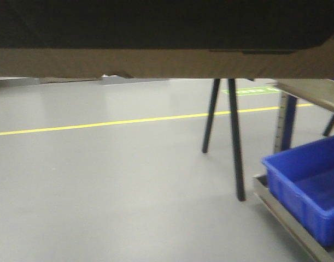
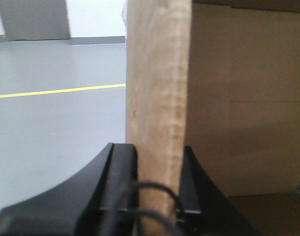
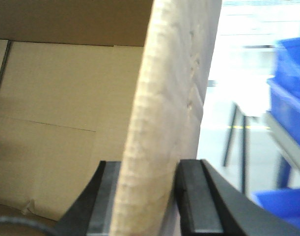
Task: Grab box from left shelf to table start
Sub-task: 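Lift the box off the shelf with both grippers gripping its side walls, then carry the box in both grippers while the base drives away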
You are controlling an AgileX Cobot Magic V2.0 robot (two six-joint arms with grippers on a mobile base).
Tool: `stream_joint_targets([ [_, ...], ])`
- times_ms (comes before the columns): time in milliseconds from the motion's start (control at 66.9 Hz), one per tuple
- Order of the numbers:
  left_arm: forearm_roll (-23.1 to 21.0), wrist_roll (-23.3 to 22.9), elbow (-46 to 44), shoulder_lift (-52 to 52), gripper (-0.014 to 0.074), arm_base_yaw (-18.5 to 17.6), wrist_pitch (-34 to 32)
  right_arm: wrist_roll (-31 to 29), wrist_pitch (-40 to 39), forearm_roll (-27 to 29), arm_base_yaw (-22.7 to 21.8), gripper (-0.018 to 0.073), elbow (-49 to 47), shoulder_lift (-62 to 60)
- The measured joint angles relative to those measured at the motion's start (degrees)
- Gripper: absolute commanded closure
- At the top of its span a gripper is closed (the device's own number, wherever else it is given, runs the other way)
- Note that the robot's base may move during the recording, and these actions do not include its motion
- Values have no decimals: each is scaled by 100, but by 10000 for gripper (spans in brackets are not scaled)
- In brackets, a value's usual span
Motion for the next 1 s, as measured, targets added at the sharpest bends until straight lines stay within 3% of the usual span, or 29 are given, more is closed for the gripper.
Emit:
stream_joint_targets([
  [1002, 0, 0, 0, 0, 689, 0, 0, 0, 0, 0, 0, 496, 0, 0],
])
